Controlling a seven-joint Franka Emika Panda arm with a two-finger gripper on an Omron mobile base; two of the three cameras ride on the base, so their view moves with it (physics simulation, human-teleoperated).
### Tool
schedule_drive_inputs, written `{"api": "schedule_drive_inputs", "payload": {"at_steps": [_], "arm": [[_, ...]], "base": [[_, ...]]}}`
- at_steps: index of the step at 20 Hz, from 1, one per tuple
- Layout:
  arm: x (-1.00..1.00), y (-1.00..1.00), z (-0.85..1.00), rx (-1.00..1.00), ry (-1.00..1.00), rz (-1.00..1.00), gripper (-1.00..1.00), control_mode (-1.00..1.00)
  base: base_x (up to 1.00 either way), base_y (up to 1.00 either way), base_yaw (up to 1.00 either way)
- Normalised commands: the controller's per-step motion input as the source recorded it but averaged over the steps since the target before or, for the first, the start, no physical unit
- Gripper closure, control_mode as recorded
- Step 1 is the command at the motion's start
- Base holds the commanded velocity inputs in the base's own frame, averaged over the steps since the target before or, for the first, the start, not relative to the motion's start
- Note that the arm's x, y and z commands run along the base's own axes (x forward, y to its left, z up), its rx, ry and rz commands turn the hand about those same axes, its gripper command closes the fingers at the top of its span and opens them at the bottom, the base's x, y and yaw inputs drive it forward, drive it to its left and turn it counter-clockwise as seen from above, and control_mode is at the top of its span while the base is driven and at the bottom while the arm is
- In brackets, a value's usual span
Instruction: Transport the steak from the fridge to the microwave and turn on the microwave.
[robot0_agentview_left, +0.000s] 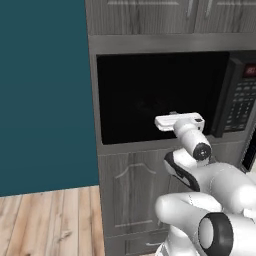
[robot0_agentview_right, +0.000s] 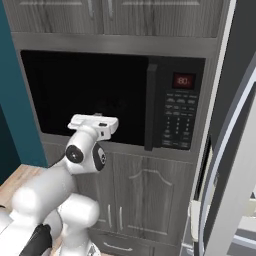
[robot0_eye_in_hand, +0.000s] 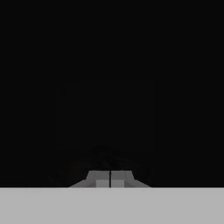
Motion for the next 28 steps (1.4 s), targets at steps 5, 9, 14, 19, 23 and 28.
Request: {"api": "schedule_drive_inputs", "payload": {"at_steps": [5,9,14,19,23,28], "arm": [[-0.37,0.00,0.66,0.00,0.01,0.00,1.00,-1.00],[-0.46,0.00,0.79,0.00,0.01,0.00,1.00,-1.00],[-0.34,0.00,0.66,0.00,0.04,0.00,1.00,-1.00],[-0.31,0.00,0.58,0.00,0.06,0.00,1.00,-1.00],[-0.29,0.00,0.28,0.01,0.04,0.00,1.00,-1.00],[-0.16,0.00,0.03,0.04,0.01,-0.01,1.00,-1.00]], "base": [[0.00,0.00,0.00],[0.00,0.00,0.00],[0.00,0.00,0.00],[0.00,0.00,0.00],[0.00,0.00,0.00],[0.00,0.00,0.00]]}}
